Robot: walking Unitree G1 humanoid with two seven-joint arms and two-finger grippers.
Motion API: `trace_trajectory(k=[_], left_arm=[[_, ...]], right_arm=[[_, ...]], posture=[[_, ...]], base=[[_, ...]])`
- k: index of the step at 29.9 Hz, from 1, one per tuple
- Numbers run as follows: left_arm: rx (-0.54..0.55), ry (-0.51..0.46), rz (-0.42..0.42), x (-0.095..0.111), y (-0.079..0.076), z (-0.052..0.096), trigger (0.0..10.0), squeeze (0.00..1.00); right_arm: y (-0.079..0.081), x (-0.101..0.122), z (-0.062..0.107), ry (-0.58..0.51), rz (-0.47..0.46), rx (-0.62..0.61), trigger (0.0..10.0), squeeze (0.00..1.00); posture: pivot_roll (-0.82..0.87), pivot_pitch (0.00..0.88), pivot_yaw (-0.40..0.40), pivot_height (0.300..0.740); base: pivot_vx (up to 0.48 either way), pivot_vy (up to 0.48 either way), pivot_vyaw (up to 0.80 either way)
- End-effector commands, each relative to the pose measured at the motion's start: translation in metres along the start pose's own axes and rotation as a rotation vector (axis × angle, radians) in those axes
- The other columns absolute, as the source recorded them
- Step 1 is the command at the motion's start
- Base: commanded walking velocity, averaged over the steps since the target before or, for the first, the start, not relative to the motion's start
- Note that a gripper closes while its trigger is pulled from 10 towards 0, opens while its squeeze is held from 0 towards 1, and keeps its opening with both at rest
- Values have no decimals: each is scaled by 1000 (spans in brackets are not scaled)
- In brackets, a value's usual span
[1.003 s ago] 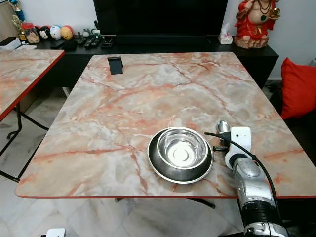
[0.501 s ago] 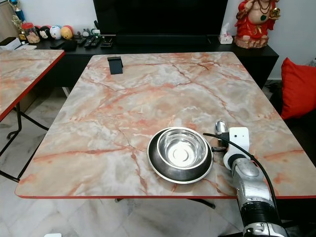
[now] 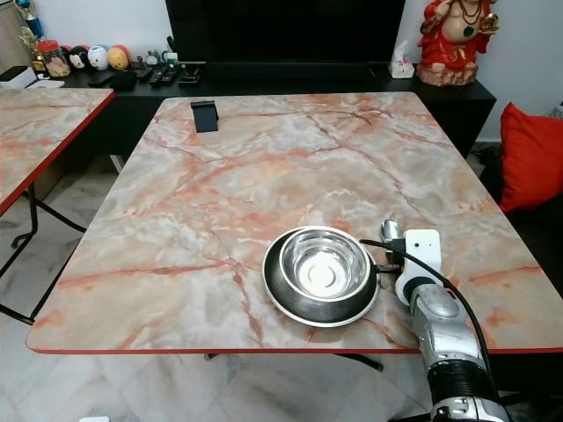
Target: Setting the table
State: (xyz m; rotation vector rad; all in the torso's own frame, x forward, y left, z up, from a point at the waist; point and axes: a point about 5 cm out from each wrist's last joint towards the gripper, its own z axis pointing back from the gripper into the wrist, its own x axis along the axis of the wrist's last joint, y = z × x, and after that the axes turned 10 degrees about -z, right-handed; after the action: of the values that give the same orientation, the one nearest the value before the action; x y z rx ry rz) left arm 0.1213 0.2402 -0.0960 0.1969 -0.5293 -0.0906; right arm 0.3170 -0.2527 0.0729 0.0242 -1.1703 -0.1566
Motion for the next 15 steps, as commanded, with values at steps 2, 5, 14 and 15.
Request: trace_trajectory(k=[2, 5, 14, 15], left_arm=[[-1, 31, 0, -6, 2, 1, 10000, 0], [-1, 31, -1, -6, 2, 1, 10000, 0], [-1, 30, -1, -6, 2, 1, 10000, 0], [-1, 30, -2, -6, 2, 1, 10000, 0]], right_arm=[[3, -6, 0, 19, 0, 12, 10000, 0], [3, -6, 0, 21, -1, 13, 10000, 0], [5, -9, 0, 31, -4, 18, 10000, 0], [5, -9, 0, 29, -6, 18, 10000, 0]], posture=[[-88, 0, 38, 732], [-88, 0, 38, 732], [-90, 0, 40, 732], [-87, 0, 39, 732]], base=[[0, 0, 0], [0, 0, 0], [0, 0, 0], [0, 0, 0]])
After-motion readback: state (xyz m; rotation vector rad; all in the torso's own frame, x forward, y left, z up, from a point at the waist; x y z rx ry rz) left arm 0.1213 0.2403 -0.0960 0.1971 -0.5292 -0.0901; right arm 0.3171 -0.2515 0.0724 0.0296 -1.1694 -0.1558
